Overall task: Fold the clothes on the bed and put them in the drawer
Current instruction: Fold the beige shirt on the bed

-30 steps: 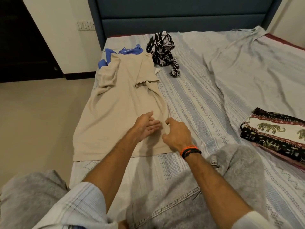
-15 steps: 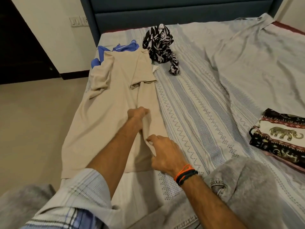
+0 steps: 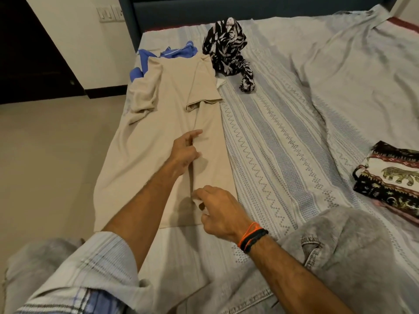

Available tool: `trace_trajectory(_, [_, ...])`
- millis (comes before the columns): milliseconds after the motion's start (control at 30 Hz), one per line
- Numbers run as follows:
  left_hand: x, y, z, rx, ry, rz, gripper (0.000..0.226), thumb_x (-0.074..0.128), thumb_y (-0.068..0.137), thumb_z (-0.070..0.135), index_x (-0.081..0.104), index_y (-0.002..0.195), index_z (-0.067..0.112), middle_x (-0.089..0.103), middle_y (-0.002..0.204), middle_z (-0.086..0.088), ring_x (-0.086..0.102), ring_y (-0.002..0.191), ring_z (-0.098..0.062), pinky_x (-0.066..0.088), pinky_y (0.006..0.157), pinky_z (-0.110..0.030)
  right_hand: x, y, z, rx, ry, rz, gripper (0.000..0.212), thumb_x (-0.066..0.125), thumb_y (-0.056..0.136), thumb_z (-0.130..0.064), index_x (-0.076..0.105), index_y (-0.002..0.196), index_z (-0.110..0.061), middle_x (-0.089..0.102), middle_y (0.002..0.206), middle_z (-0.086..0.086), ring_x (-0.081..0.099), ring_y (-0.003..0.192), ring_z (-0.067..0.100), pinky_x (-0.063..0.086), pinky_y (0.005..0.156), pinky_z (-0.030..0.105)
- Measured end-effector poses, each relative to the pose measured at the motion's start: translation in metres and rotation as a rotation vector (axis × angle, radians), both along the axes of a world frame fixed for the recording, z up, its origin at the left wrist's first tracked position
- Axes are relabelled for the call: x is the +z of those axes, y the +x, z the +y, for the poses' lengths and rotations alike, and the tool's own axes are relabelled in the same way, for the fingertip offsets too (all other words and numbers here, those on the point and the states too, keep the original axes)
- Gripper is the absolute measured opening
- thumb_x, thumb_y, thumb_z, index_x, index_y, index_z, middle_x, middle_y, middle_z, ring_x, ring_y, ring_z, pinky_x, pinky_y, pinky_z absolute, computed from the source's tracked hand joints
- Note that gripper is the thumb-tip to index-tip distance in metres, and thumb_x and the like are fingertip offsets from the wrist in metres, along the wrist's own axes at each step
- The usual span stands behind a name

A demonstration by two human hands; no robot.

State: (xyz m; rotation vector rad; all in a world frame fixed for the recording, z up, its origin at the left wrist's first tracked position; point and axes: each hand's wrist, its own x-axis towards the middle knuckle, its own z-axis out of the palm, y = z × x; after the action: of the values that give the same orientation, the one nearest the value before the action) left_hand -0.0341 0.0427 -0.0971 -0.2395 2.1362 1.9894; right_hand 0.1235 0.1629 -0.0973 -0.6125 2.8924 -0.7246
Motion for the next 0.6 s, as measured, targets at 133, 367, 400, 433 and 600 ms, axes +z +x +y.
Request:
trace_trajectory(133, [-0.003,0.010,-0.006,0.030,-0.054,0.051,0.073,0.045,0.079,-0.031,0.053,0.139,0.011,0.041,0.153,-0.006,0.048,0.133,-0.018,0.049,0.096,-0.024,-0.001,0.005,0.000,0.042,-0.111,-0.103,0.059,0.059,0.080,-0.006,0.050,0.138,-0.010,0.059,0.130,0.006,0.056,0.117,0.022,0.048,0.100,0.036])
trace_trajectory(367, [-0.005,0.063,-0.011,0.130,-0.234,-0.037,0.076,0.082,0.074,0.004,0.043,0.138,0.012,0.058,0.120,0.000,0.059,0.108,-0.017,0.053,0.096,-0.037,0.013,-0.006,0.028,-0.518,-0.262,-0.091,0.046,0.070,0.083,-0.025,0.058,0.126,-0.014,0.064,0.114,0.002,0.063,0.101,0.018,0.054,0.092,0.037])
trace_trajectory(400, [-0.006,0.070,-0.013,0.150,-0.245,-0.066,0.074,0.085,0.072,0.010,0.045,0.134,0.013,0.060,0.113,0.001,0.061,0.107,-0.019,0.054,0.096,-0.039,0.011,-0.009,0.033,-0.594,-0.233,-0.091,0.049,0.072,0.083,-0.026,0.056,0.127,-0.012,0.061,0.118,0.006,0.061,0.106,0.023,0.051,0.094,0.038])
trace_trajectory(433, [-0.007,0.075,-0.014,0.158,-0.254,-0.105,0.070,0.087,0.070,0.014,0.049,0.128,0.013,0.062,0.110,0.000,0.063,0.104,-0.021,0.055,0.094,-0.040,0.010,-0.012,0.036,-0.643,-0.228,-0.129,0.052,0.076,0.081,-0.029,0.055,0.126,-0.010,0.060,0.119,0.009,0.059,0.109,0.026,0.050,0.093,0.037])
trace_trajectory(600, [-0.003,0.120,-0.019,-0.005,-0.302,-0.279,0.030,0.088,0.071,0.014,0.063,0.086,0.006,0.065,0.077,-0.007,0.062,0.053,-0.014,0.051,0.047,-0.023,0.017,-0.007,0.040,-0.711,-0.347,-0.366,0.029,0.085,0.073,-0.033,0.061,0.069,-0.017,0.066,0.079,0.003,0.064,0.079,0.021,0.046,0.058,0.024])
